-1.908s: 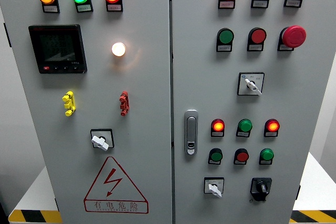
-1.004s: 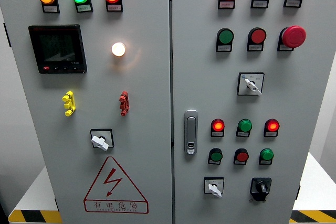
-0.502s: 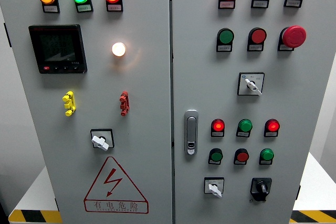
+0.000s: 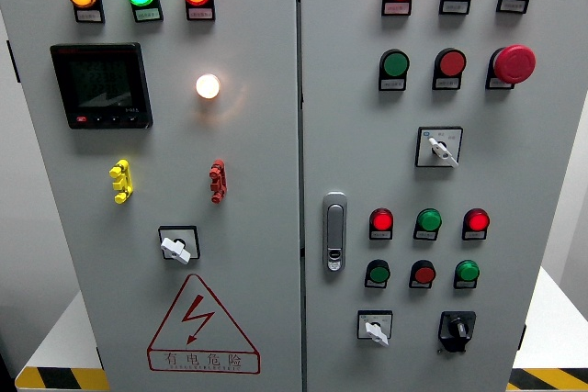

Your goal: Trip black knob to open circuit

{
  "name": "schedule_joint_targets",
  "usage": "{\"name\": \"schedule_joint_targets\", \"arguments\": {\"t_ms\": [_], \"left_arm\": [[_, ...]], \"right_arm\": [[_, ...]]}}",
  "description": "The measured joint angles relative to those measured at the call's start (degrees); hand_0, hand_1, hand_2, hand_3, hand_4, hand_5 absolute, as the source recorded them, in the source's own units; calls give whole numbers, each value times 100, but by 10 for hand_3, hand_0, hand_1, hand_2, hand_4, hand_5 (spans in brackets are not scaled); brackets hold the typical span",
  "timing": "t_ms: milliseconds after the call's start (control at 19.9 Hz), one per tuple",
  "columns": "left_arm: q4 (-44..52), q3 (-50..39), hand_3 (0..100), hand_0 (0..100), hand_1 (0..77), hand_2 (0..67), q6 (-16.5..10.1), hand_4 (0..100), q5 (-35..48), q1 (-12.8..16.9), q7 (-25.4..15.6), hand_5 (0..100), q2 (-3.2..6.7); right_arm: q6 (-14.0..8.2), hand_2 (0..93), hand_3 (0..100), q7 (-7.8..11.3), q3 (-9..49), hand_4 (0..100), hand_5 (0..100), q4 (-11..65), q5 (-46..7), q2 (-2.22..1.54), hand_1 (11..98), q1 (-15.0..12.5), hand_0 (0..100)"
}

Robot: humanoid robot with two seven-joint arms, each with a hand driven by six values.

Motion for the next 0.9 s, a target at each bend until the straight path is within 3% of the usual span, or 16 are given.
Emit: {"name": "schedule_joint_targets", "arguments": {"t_ms": [151,351,452,552,753,854,904], "left_arm": [[-6,3,214,0,36,127,0,66,0,1,0,17,0],[-1,4,214,0,36,127,0,66,0,0,0,17,0],[-2,4,214,0,35,127,0,66,0,-1,-1,17,0],[-1,3,213,0,36,127,0,66,0,-1,-1,17,0],[0,3,214,0,37,127,0,66,0,0,0,17,0],[2,3,213,0,38,127,0,66,0,-1,-1,17,0],[2,2,213,0,37,127,0,66,0,0,0,17,0]], "right_arm": [[-90,20,239,-1,385,167,251,1111,-256,12,412,10,555],[-829,30,297,4,522,237,351,2263,-283,20,432,111,568],[-1084,35,318,5,551,259,396,2979,-314,25,448,125,577],[-1221,37,327,-66,554,273,433,3837,-352,27,456,93,582],[-1375,38,345,-442,584,314,484,5437,-778,42,467,34,593],[-1387,38,359,-491,579,340,514,5956,-991,70,468,17,597],[-1392,37,367,-497,574,357,530,6144,-1111,66,469,15,601]]}}
